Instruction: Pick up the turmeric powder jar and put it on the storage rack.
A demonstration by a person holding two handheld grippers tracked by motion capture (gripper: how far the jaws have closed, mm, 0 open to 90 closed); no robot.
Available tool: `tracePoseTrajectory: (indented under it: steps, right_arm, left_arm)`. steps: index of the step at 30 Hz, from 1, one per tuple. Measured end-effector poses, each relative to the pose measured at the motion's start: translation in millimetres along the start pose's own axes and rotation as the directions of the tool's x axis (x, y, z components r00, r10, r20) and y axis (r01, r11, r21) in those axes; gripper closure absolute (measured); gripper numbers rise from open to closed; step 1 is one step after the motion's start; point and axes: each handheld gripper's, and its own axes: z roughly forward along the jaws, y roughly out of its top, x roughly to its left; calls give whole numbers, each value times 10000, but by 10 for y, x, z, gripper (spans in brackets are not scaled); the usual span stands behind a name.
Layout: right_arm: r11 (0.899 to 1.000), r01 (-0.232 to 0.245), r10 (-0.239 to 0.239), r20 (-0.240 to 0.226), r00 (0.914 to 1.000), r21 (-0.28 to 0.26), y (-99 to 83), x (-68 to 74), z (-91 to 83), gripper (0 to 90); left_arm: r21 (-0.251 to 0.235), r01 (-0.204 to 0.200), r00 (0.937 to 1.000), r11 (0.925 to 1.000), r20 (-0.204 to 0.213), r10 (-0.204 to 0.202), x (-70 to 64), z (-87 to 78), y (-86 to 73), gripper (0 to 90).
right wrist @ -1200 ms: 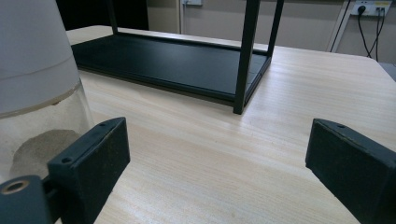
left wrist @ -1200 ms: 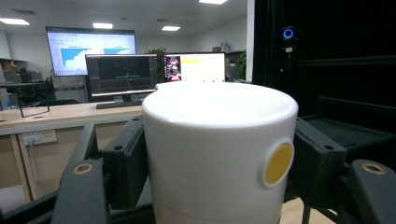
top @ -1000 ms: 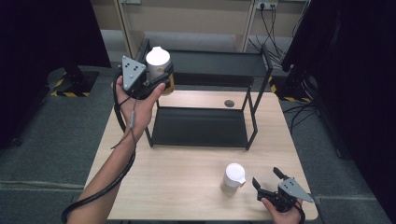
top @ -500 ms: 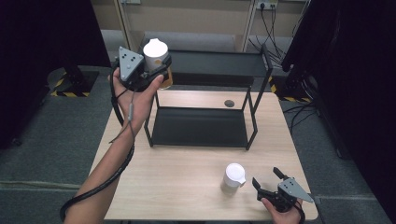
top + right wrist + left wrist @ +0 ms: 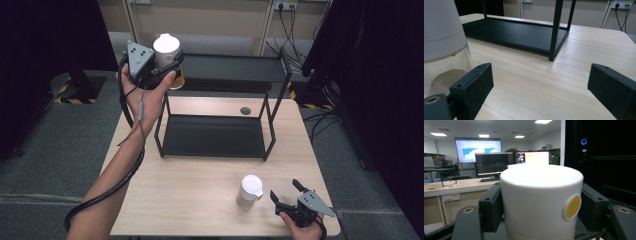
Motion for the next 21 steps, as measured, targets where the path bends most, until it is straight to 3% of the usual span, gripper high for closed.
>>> tracePoseTrajectory:
  steps: [21]
  right_arm:
    - [10000,-29,29,4,10000,-21,-3,3,1,67]
  left_arm:
    - [-13,-403,9987,9992,-304,403,-70,284,163,306]
